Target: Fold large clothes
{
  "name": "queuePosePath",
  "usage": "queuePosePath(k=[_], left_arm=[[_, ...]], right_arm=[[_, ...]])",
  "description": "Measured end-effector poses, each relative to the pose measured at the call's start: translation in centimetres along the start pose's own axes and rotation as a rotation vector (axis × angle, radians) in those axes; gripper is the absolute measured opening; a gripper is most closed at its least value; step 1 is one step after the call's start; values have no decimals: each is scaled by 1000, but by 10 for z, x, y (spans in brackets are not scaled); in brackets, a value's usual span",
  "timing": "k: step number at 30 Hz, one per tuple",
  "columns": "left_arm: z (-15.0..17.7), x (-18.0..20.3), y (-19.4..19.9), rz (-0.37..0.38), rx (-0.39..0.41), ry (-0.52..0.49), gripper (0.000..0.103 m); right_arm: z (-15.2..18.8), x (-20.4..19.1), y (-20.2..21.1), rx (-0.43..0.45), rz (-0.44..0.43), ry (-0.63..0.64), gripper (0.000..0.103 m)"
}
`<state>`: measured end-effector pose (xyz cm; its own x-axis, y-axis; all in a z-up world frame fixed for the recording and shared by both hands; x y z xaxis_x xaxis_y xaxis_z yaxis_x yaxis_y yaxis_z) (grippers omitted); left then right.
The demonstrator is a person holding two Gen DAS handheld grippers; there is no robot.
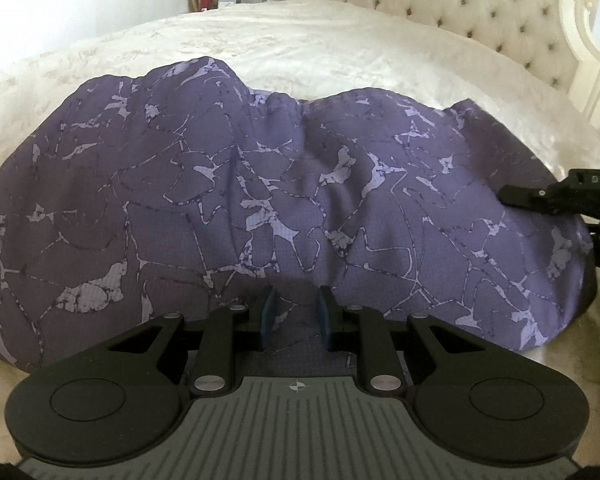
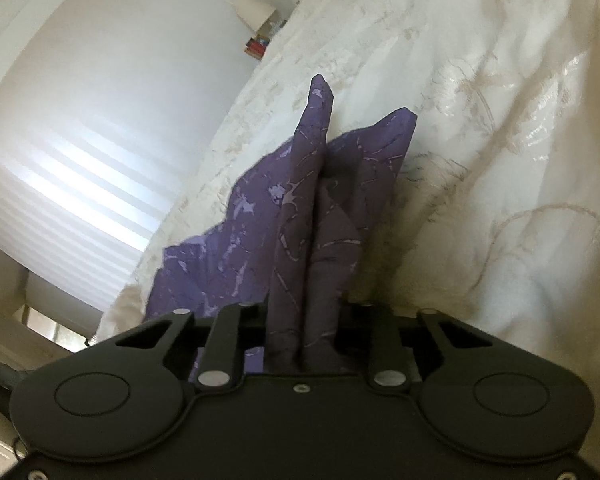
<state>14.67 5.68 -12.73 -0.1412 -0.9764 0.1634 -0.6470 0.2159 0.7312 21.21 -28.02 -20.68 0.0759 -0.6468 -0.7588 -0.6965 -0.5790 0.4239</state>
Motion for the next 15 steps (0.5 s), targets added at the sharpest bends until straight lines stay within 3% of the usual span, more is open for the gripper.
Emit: queuePosePath(k=[5, 10, 15], left_arm=[[-1, -6, 3, 44, 1, 46, 22], [-2, -19, 11, 91, -31, 120, 23], [-1, -35, 22, 104, -49, 165, 24]], right_arm=[[-8, -33, 10, 19, -33, -11, 30], [-21, -97, 9, 10, -64, 85, 30], [-23, -170, -22, -39, -115, 179, 30]])
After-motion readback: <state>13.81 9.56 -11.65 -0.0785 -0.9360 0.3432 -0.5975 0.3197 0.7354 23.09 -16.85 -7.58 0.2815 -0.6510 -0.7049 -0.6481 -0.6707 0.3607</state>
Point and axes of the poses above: each gripper's, at about its wrist camera, not at the fingertips, and y roughly against the way its jaws point, x to its right, z to its underside, the point moved 9 cm from there along -y, roughly the way its jaws point, and after that the axes turned 5 degrees about y, right-handed, at the moved point
